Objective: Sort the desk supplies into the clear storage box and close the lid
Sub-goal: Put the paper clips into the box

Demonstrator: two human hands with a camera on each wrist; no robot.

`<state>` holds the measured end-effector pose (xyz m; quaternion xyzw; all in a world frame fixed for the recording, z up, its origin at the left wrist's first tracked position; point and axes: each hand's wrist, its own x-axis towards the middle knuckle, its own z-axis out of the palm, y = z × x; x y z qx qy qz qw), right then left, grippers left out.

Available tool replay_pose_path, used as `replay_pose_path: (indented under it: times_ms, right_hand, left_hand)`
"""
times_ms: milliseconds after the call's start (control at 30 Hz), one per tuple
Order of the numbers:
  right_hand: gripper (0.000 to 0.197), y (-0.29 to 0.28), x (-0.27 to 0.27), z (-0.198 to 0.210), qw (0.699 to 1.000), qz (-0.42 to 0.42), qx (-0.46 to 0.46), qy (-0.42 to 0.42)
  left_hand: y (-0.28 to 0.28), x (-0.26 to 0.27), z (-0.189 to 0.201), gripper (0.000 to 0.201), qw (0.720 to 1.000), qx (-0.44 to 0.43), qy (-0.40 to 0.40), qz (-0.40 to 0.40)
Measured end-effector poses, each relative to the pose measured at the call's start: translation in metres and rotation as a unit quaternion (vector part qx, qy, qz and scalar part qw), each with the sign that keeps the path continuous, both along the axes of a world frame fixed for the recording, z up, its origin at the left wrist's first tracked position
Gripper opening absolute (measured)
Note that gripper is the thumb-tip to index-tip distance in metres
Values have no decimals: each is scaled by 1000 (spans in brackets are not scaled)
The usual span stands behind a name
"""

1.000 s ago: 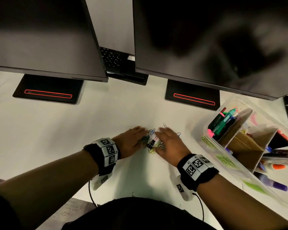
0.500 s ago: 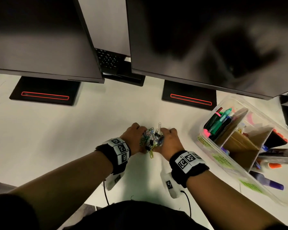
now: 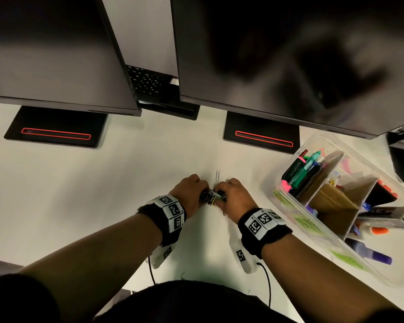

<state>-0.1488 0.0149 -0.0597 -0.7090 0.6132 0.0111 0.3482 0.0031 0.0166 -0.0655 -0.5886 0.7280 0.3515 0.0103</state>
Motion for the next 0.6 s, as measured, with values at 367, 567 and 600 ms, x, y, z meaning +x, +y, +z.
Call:
replay_pose_path:
  times_ms: [367, 567, 600]
  right_hand:
    - [28, -1, 2, 22, 998, -63, -20, -13]
    - [16, -6, -8, 74, 987, -115, -89, -63]
    - [15, -8, -11, 84, 984, -128, -99, -77]
  left_hand:
    - [-7, -11, 28, 17, 996, -13, 57, 67]
    - [-22, -22, 82, 15, 989, -80, 105, 71]
    - [-25, -25, 92, 14, 987, -91, 115, 68]
